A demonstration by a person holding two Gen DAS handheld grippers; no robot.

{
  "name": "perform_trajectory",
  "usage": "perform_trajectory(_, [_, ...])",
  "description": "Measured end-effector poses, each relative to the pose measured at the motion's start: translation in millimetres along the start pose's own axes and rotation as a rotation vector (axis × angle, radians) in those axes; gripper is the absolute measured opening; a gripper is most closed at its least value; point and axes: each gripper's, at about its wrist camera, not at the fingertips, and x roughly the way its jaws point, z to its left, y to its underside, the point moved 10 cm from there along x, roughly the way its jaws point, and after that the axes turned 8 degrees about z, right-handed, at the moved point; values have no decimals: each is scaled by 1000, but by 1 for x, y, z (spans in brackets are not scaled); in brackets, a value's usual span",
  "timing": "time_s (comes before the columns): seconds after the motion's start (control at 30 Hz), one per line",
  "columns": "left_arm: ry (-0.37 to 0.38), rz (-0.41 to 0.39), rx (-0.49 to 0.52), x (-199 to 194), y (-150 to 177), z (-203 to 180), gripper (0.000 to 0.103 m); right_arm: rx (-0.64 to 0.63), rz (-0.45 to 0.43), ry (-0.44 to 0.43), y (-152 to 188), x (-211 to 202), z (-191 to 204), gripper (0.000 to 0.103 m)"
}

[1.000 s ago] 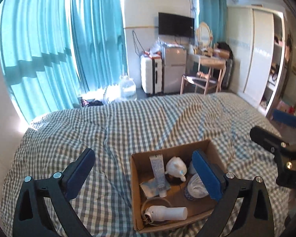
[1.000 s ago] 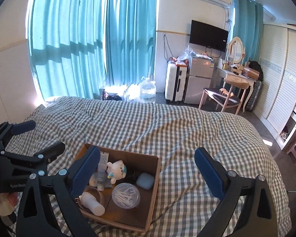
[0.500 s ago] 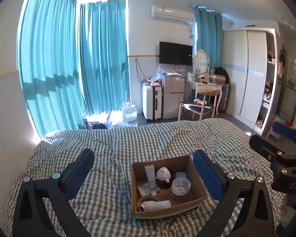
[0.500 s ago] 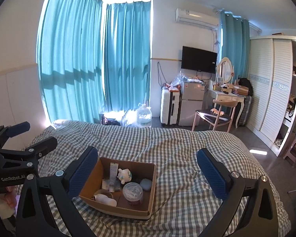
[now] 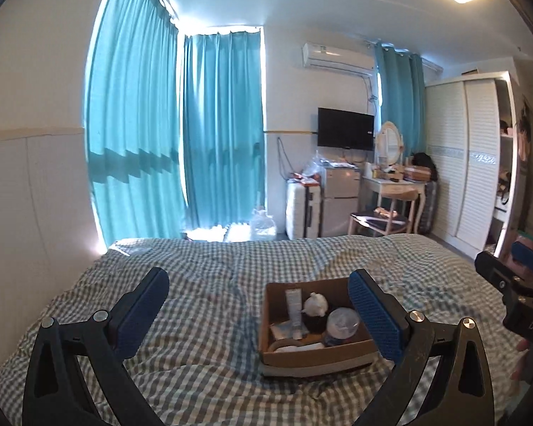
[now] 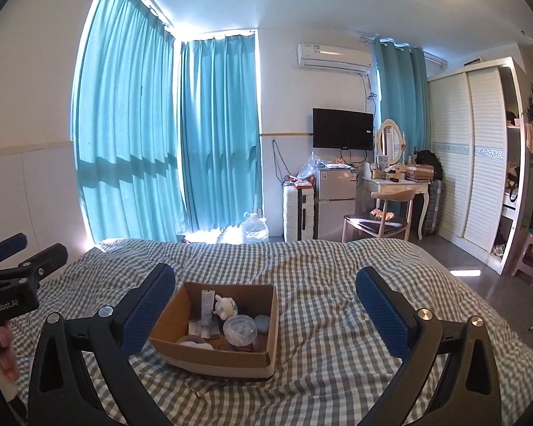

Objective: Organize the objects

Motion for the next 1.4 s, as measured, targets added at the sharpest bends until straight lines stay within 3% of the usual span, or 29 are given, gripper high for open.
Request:
perform_trajectory(0.1, [-37,-12,11,9,24,3,103,-16,1,25,27,13,-5,102])
perform_trajectory(0.3, [-13,27,-30,24,60,5,103,-34,12,49,71,33,-10,102])
perform_trajectory(0.47, [-27,47,-30,33,87,0,103,-64,27,58,92,42,-13,102])
perform_trajectory(0.57, [-7,103,-24,45,101,-5,103,-42,51,47,101,46,-17,102])
perform_trajectory(1.4, [3,89,-4,38,96,-6,103,-53,66,41,111,48,-6,102])
